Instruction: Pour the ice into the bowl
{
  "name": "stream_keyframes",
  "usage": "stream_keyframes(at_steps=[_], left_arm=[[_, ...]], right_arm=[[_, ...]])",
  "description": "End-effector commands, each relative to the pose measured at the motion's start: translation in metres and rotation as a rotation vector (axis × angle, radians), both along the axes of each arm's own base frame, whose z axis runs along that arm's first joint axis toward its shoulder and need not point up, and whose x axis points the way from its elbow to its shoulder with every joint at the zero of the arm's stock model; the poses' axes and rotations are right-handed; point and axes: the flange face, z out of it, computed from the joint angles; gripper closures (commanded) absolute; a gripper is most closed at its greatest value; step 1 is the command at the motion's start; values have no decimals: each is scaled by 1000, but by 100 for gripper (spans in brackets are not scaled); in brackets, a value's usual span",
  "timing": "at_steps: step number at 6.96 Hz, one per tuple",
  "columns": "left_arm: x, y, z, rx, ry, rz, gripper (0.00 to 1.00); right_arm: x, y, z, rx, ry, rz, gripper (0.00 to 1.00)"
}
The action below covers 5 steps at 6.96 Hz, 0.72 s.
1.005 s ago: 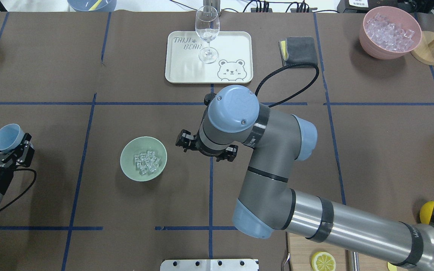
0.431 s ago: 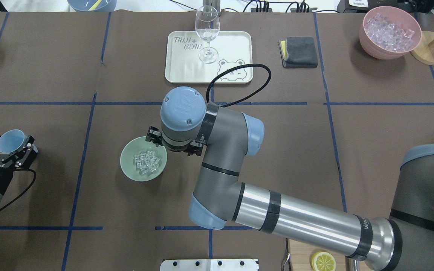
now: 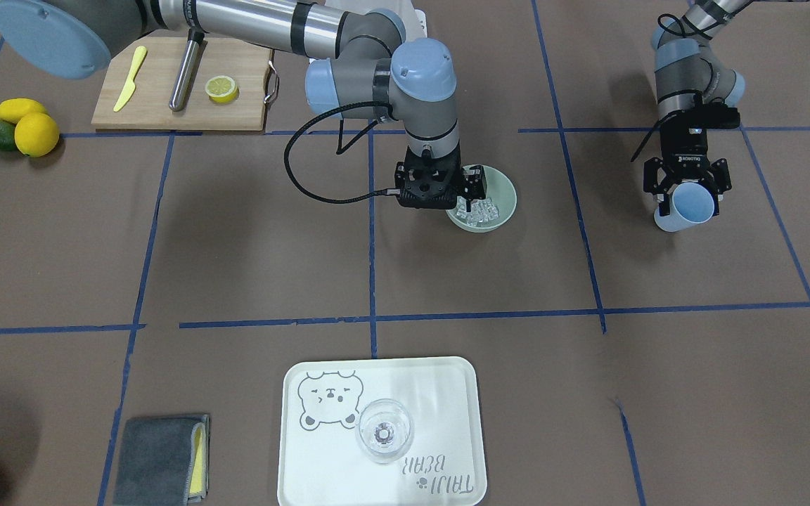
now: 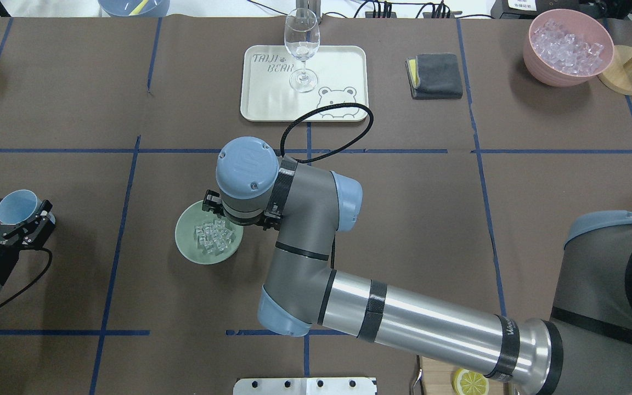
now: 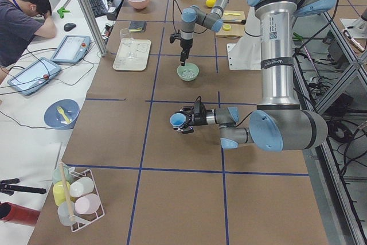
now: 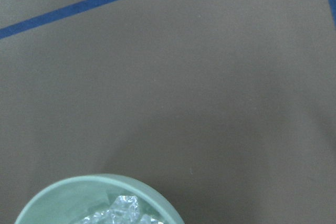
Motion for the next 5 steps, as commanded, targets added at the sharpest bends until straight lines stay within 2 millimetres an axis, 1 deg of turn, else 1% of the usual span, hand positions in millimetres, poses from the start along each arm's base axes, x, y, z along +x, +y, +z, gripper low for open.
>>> stream_keyframes(at_steps=[1, 2, 3, 4, 5], left_arm=[[-10, 2, -6, 3, -8, 14, 1], [-21, 5, -16, 3, -5, 34, 1], [-22, 5, -25, 12, -8, 45, 1], [-21, 5, -32, 11, 4, 63, 1], [-24, 2, -41, 20, -18, 83, 1]], right_arm=[[-14, 17, 2, 7, 8, -14, 0], [-18, 25, 2, 9, 7, -27, 0], [-22, 33, 4, 11, 10, -33, 2], [-24, 35, 8, 17, 16, -32, 47], [-23, 37, 10, 24, 15, -38, 99]])
